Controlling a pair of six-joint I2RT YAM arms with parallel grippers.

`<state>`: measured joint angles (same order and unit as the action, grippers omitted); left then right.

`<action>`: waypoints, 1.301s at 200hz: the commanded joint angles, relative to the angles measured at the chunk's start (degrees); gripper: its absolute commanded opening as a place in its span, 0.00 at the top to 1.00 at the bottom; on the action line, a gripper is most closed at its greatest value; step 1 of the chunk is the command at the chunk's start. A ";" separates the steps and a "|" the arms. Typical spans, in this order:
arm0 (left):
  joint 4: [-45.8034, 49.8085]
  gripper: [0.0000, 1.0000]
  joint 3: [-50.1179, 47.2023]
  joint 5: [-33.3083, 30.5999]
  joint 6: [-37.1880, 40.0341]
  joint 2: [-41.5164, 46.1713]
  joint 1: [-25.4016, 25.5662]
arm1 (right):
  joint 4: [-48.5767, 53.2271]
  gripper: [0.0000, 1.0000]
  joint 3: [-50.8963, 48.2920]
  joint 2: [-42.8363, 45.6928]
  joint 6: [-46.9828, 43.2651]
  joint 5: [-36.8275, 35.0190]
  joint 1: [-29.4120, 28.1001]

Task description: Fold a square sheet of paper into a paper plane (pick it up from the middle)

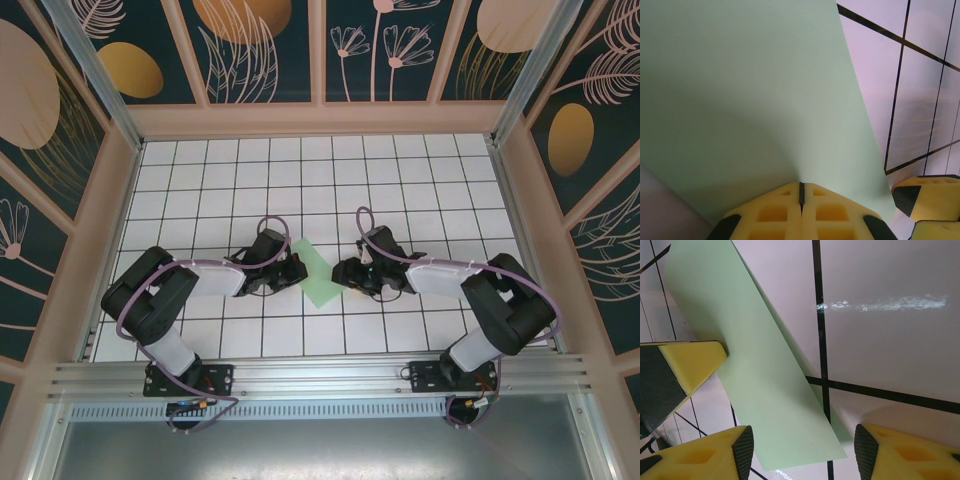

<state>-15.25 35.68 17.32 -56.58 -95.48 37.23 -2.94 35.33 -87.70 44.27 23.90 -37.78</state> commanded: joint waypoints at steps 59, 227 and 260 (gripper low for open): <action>1.64 0.95 -1.14 -0.14 0.76 -0.65 -0.23 | -5.93 0.47 0.18 1.75 1.96 4.28 -0.50; -10.33 0.66 -4.12 6.24 -8.75 4.53 -0.23 | -17.10 0.43 -0.08 -0.57 5.43 8.04 -3.09; -22.11 0.61 -6.36 12.53 -14.67 1.41 -0.23 | -17.17 0.42 -0.56 -0.52 5.53 7.83 -3.07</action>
<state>-25.93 30.87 23.62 -65.78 -91.94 37.23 -17.67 34.35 -87.81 49.06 31.22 -40.51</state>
